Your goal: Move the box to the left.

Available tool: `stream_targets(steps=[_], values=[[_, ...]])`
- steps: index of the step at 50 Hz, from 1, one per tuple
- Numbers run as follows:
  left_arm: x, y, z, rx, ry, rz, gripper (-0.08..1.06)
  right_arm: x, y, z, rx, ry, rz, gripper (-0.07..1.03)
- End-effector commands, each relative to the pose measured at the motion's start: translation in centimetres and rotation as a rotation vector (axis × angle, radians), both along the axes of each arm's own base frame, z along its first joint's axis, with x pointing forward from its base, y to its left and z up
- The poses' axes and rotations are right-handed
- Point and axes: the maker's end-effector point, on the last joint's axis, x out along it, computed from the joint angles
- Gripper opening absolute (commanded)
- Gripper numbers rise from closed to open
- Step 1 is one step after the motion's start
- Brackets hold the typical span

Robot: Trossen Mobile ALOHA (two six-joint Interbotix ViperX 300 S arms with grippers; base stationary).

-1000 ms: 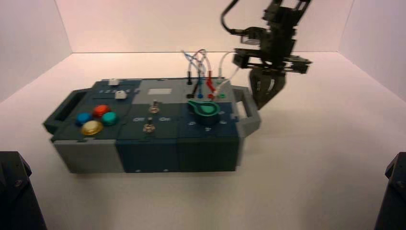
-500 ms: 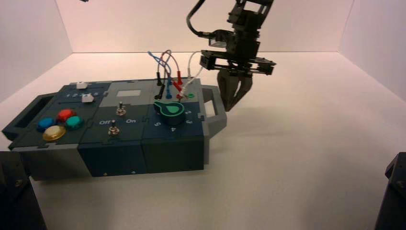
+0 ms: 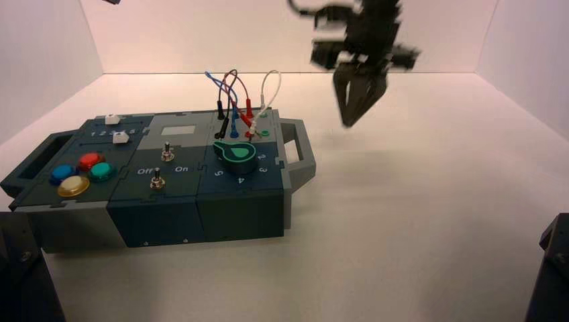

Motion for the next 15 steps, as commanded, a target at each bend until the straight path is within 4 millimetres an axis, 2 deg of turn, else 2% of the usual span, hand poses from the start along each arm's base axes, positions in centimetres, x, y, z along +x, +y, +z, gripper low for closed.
stream_targets(steps=[1,6,15], values=[[0.7,-0.2,1.4,-0.006,-0.037,-0.004,-0.03,0.2,0.2,3.8,0.059,-0.104,0.008,-0.02],[0.7,-0.2,1.1,-0.004,-0.031,-0.003,-0.03,-0.4,0.1,5.2,0.091,-0.144,0.008,-0.02],[0.5,-0.1,1.0,-0.006,-0.027,-0.002,-0.03,-1.0,-0.2,6.5,0.123,-0.19,0.001,-0.02]])
